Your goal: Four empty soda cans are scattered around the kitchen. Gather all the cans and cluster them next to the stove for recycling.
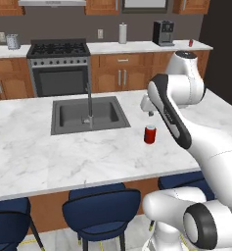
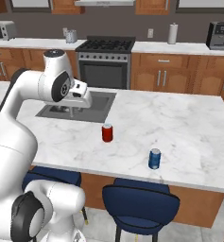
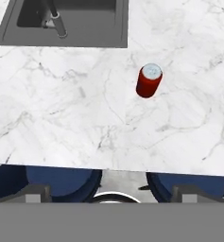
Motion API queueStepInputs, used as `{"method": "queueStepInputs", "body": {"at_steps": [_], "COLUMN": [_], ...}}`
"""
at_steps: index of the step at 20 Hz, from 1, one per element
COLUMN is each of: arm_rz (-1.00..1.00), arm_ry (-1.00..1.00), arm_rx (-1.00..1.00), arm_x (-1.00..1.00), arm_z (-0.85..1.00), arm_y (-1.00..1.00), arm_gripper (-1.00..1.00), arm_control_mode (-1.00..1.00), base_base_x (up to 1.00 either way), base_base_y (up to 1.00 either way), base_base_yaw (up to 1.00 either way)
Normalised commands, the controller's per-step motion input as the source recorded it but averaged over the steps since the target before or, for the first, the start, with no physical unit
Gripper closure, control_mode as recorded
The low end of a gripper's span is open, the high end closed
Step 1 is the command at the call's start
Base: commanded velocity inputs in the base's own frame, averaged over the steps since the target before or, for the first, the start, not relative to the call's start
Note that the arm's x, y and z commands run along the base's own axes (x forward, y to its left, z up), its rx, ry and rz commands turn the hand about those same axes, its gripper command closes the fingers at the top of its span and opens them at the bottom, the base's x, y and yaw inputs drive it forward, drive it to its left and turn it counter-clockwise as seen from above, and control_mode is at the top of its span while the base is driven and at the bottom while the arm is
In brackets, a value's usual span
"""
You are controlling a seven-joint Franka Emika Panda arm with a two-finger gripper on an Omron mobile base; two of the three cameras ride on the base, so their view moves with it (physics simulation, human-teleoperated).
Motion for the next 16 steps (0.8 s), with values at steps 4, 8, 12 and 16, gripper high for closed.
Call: {"method": "queueStepInputs", "body": {"at_steps": [4,8,12,16], "arm_rz": [0.03,0.03,0.01,0.01], "arm_ry": [0.22,0.27,0.23,0.03], "arm_rx": [0.01,0.01,0.03,-0.02], "arm_x": [0.51,0.63,0.59,0.50], "arm_z": [0.00,-0.04,-0.14,-0.42], "arm_y": [-0.43,-0.46,-0.48,-0.18], "arm_gripper": [-1.00,-1.00,-1.00,-1.00], "arm_control_mode": [-1.00,-1.00,-1.00,-1.00], "base_base_x": [0.00,0.00,0.00,0.00], "base_base_y": [0.00,0.00,0.00,0.00], "base_base_yaw": [0.00,0.00,0.00,0.00]}}
